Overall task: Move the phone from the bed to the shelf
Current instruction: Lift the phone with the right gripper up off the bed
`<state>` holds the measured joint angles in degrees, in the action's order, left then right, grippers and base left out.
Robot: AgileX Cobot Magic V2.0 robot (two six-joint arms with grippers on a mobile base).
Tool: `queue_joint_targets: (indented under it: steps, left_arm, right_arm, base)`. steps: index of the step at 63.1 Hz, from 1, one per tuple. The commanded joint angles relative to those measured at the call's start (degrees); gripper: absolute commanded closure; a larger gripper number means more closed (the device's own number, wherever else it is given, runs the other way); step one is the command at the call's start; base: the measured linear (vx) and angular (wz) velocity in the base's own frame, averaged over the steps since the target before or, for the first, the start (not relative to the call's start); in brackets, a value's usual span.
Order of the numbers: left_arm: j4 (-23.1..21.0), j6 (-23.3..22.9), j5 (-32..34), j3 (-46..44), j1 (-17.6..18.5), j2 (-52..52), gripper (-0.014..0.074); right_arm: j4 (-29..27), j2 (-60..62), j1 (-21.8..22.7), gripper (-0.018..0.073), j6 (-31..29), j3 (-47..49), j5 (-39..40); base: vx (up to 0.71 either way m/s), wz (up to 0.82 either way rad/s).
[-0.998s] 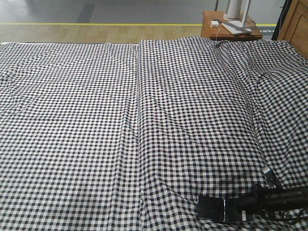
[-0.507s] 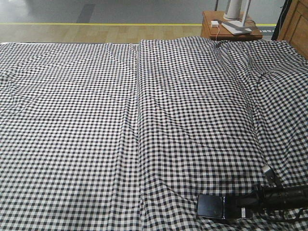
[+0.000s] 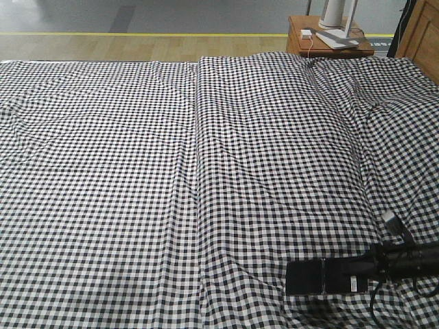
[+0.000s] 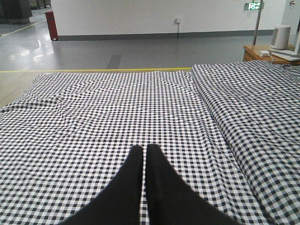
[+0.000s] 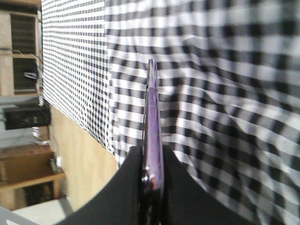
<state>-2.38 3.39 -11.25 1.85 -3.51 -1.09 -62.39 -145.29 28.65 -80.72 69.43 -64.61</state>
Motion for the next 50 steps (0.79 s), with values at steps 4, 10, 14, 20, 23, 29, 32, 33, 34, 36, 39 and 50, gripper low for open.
queue_joint_targets:
  steps: [4, 10, 14, 20, 23, 29, 32, 33, 34, 36, 39, 50]
  left_arm:
    - [-0.5, 0.0, 4.0, 0.4, 0.0, -0.5, 0.0595]
    - [-0.5, 0.0, 4.0, 0.4, 0.0, -0.5, 0.0595]
    - [-0.5, 0.0, 4.0, 0.4, 0.0, -0.5, 0.0595]
    - [-0.5, 0.0, 4.0, 0.4, 0.0, -0.5, 0.0595]
    - [-0.5, 0.0, 4.0, 0.4, 0.0, -0.5, 0.0595]
    - [-0.5, 0.0, 4.0, 0.4, 0.0, -0.5, 0.0595]
    - [-0.5, 0.0, 4.0, 0.4, 0.0, -0.5, 0.0595]
    - [-0.5, 0.0, 4.0, 0.4, 0.0, -0.5, 0.0595]
    - [-0.5, 0.0, 4.0, 0.4, 0.0, -0.5, 0.0595]
    - [-0.5, 0.0, 4.0, 0.4, 0.0, -0.5, 0.0595]
    - [-0.5, 0.0, 4.0, 0.4, 0.0, -0.5, 0.0595]
    - [-0.5, 0.0, 4.0, 0.4, 0.0, -0.5, 0.0595]
  right_arm:
    - [-0.6, 11.1, -2.4, 0.0562, -1.0, -2.3, -9.3]
    - [-0.4, 16.7, -5.2, 0.0562, 0.1, -3.3, -9.3]
    - [-0.3, 20.0, -7.1, 0.0562, 1.7, -3.6, -9.3]
    - [0.0, 25.0, -10.0, 0.0562, 4.1, -3.6, -9.3]
    - [0.0, 27.4, -11.3, 0.0562, 5.0, -3.6, -9.3]
    - [0.0, 32.4, -13.9, 0.0562, 7.3, -3.6, -9.3]
    - [0.0, 35.0, -15.3, 0.0562, 8.8, -3.6, -9.3]
    - [0.0, 35.6, -15.6, 0.0562, 9.0, -3.6, -9.3]
    - [0.1, 36.3, -15.9, 0.0562, 9.5, -3.6, -9.3]
    - [0.1, 37.8, -16.8, 0.0562, 10.0, -3.6, -9.3]
    - [0.3, 40.1, -18.1, 0.0562, 10.9, -3.6, -9.3]
    - [0.5, 48.8, -23.2, 0.0562, 12.0, -3.6, -9.3]
  base:
    - [0.0, 0.0]
    - [0.0, 0.0]
    - [0.0, 0.0]
    - [0.0, 0.0]
    - [0.0, 0.0]
    - [0.0, 0.0]
    - [0.0, 0.0]
    - [0.0, 0.0]
    - [0.0, 0.0]
    - [0.0, 0.0]
    - [0.0, 0.0]
    - [0.0, 0.0]
